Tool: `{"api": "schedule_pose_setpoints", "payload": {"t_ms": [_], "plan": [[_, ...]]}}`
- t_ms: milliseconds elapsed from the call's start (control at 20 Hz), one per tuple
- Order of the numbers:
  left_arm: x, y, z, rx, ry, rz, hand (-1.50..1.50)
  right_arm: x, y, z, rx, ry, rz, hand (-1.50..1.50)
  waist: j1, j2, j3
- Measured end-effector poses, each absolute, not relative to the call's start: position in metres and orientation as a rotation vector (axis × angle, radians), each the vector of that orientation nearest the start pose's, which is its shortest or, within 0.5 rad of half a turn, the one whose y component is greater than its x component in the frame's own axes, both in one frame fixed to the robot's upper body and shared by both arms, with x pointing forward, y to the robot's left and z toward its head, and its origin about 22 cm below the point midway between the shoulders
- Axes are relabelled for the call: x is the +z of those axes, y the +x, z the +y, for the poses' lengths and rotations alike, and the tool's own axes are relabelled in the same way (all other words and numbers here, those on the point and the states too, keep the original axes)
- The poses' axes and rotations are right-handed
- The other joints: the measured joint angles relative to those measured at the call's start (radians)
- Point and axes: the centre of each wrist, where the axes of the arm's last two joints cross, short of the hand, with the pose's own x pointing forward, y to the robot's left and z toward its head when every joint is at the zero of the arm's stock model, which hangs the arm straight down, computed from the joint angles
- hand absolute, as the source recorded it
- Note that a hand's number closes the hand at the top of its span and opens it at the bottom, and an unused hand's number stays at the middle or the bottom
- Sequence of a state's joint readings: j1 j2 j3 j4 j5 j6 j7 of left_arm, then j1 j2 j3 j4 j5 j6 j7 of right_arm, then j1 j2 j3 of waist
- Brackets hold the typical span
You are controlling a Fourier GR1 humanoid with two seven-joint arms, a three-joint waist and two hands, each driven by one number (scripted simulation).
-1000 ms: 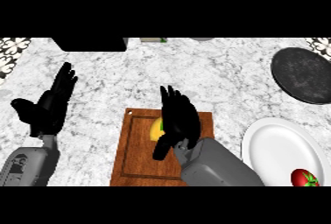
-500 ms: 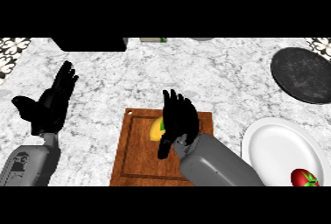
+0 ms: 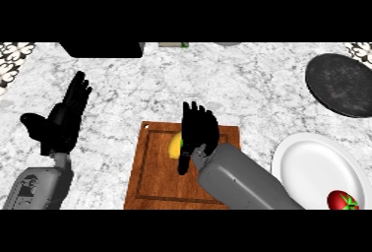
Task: Pick the lemon from the cutting board and place it in the pan
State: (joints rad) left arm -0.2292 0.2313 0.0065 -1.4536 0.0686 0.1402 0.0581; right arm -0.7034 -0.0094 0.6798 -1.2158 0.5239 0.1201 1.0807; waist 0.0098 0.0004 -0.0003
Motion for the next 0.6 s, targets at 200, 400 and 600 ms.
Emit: {"api": "schedule_pose_setpoints", "payload": {"t_ms": [200, 400, 600], "plan": [[0.044, 0.296, 0.267, -0.051, 0.200, -1.623, 0.00, 0.061, 0.299, -0.015, 1.147, -0.667, -0.857, -1.50, -0.001, 0.000, 0.000], [0.050, 0.298, 0.272, -0.057, 0.192, -1.619, 0.00, 0.049, 0.303, -0.012, 1.167, -0.657, -0.813, -1.50, 0.004, 0.001, 0.000], [0.050, 0.296, 0.270, -0.056, 0.193, -1.621, 0.00, 0.039, 0.304, -0.010, 1.194, -0.619, -0.818, 1.50, 0.004, 0.001, 0.000]]}}
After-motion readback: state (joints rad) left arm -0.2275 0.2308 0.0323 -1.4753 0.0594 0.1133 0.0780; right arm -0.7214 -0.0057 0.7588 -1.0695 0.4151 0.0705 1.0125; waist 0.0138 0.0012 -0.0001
